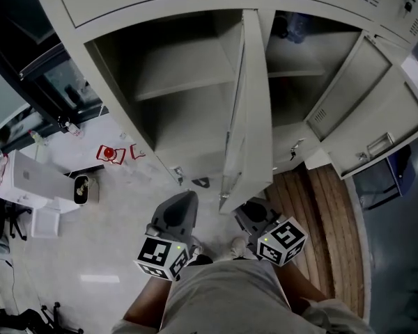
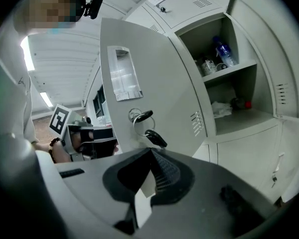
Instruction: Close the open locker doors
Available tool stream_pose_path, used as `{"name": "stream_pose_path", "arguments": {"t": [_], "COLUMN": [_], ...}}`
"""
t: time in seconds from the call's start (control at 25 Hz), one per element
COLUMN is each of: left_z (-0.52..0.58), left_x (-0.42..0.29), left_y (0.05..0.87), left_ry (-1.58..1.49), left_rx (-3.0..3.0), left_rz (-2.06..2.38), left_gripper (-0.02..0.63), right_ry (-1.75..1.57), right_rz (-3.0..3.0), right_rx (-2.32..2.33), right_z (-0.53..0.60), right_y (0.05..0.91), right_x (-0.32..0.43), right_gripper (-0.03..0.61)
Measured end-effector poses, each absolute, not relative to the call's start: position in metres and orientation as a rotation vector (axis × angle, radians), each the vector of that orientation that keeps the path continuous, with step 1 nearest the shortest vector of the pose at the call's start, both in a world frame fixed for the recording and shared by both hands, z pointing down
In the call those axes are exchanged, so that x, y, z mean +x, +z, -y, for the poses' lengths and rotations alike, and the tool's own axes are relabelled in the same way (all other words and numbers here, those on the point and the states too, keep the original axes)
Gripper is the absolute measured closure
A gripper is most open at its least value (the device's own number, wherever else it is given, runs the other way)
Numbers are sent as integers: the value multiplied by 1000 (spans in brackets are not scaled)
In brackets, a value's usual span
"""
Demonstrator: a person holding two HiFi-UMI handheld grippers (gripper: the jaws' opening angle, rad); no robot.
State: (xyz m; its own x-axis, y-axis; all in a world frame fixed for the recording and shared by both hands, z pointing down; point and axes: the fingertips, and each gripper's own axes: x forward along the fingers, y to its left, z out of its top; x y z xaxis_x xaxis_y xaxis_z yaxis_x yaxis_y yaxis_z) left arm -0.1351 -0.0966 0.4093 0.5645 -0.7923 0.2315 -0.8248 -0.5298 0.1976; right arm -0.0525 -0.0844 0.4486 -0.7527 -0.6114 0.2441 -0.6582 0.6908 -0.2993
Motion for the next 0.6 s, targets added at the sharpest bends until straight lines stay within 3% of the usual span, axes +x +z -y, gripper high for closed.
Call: {"name": "stream_pose_path", "arguments": {"t": [0.6], "left_z": [106], "left_x": [-194], "left_y": [413], "left_ry": [159], "left_rx": [2502], "left_rz": [1344], "left_gripper": [598], "right_ry": [552], "right_rz": [2784], "right_rx": [1023], "right_z": [101], "right_y": [448], "right_x": [-113], "right_gripper": [551]}}
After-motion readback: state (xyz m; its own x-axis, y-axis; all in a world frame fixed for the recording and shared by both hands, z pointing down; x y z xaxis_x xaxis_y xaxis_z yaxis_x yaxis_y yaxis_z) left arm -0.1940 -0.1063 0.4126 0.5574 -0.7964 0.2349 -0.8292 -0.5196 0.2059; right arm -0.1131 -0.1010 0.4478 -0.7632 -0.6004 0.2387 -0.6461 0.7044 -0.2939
